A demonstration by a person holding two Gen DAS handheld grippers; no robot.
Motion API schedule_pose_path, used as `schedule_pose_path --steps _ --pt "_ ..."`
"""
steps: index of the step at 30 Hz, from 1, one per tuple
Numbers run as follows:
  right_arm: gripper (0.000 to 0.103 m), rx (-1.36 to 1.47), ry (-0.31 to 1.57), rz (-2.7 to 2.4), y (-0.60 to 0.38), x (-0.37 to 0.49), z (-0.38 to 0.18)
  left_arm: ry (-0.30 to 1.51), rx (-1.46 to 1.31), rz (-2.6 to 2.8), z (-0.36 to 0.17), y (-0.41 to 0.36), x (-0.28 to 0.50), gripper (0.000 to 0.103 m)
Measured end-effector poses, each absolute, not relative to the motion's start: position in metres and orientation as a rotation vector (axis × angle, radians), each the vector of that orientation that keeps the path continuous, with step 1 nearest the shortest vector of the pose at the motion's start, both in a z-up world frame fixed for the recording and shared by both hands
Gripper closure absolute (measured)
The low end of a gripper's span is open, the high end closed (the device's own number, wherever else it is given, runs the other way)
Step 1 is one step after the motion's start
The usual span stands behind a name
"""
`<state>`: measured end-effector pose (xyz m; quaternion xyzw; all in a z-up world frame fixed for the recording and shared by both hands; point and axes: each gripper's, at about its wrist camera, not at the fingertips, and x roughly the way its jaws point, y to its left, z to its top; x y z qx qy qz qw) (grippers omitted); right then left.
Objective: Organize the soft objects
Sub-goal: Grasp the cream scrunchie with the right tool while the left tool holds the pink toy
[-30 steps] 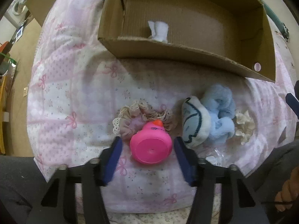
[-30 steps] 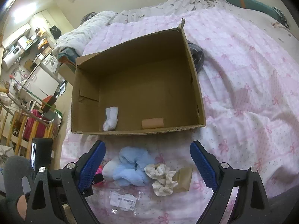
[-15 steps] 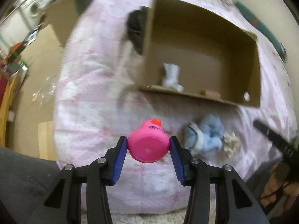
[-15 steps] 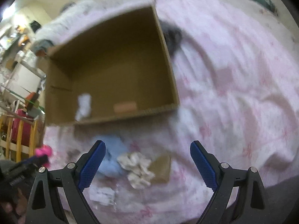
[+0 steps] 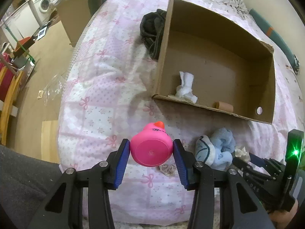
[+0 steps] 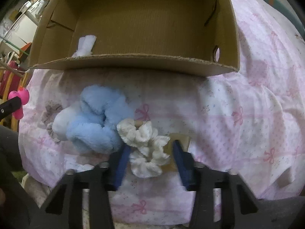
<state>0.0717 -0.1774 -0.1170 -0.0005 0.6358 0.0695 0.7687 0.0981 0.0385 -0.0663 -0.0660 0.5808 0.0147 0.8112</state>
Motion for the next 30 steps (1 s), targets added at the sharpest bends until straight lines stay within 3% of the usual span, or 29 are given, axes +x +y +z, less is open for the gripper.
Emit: schedule_pose_path --steps 2,4,16,30 --pt "0.080 0.019 1.376 0.157 -0.179 0.071 -0.115 1.243 -0.144 0.027 -0.067 0.037 0.098 0.061" --pt "0.086 0.057 1.361 0.179 -0.186 0.071 -0.106 1.242 -0.147 0.027 -0.066 0.037 0.098 0.061" --pt "0.090 0.317 1.087 0.302 -0.222 0.060 -0.033 1.214 -0.157 0.045 -0.063 0.040 0.097 0.061" --pt "0.090 0.355 1.005 0.388 -0.203 0.058 -0.020 1.178 -0.115 0.011 -0.051 0.030 0.096 0.061"
